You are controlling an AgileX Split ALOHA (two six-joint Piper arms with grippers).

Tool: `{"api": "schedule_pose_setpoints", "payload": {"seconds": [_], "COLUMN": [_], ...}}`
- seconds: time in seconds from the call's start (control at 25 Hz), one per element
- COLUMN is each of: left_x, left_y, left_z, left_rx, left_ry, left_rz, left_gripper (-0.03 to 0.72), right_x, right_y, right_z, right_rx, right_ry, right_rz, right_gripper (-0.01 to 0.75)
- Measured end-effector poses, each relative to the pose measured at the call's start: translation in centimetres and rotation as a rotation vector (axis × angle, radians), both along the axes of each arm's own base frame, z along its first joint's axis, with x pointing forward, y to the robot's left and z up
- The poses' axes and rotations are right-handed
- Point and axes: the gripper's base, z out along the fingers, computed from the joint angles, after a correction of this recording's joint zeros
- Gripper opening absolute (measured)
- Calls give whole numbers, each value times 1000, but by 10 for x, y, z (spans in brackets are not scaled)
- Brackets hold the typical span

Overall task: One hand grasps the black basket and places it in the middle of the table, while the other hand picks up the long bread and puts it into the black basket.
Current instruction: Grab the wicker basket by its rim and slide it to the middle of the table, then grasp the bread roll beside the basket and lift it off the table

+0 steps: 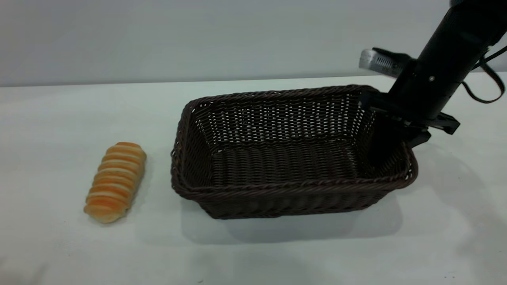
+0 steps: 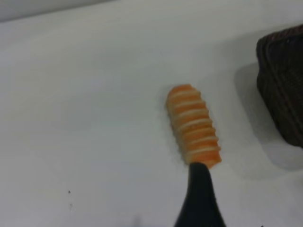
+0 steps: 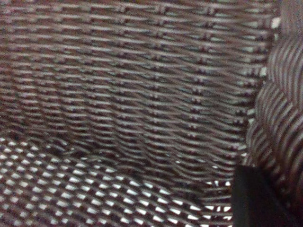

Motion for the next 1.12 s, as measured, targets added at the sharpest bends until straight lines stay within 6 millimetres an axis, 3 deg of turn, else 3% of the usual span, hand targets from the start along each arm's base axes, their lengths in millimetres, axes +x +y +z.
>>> {"api": "schedule_pose_setpoints", "payload": {"seconds": [0.2,0.32,0.44,0.56,0.76,1.0,1.12], "left_x": [27,48,70,91,124,166,181], "left_y": [-1,-2,-3,-3,-5,-24,-30], "left_z": [-21,-40,-68,-102,-161,-203,-223], "left_rx": [-16,-48,-68,-78,-89,-87,-82], "left_ry": [94,162,256,349,502,573,595], "left_rz": [10,26,44,69,102,71,66], "left_gripper": [590,590,590,590,590,590,590], "right_x": [5,5,4,4,-10,-64,-95], "right_y": [0,0,-3,-13,-29,-33,-35], "right_z": [-1,3,19,56,138,243,281], "right_rx": [-2,-4,-11,-10,-12,-17,-10], "right_ry": [-9,-16,-35,-92,-223,-359,-420], "right_rz": [0,4,23,26,40,89,105], "right_gripper": [138,252,373,439,448,417,397]}}
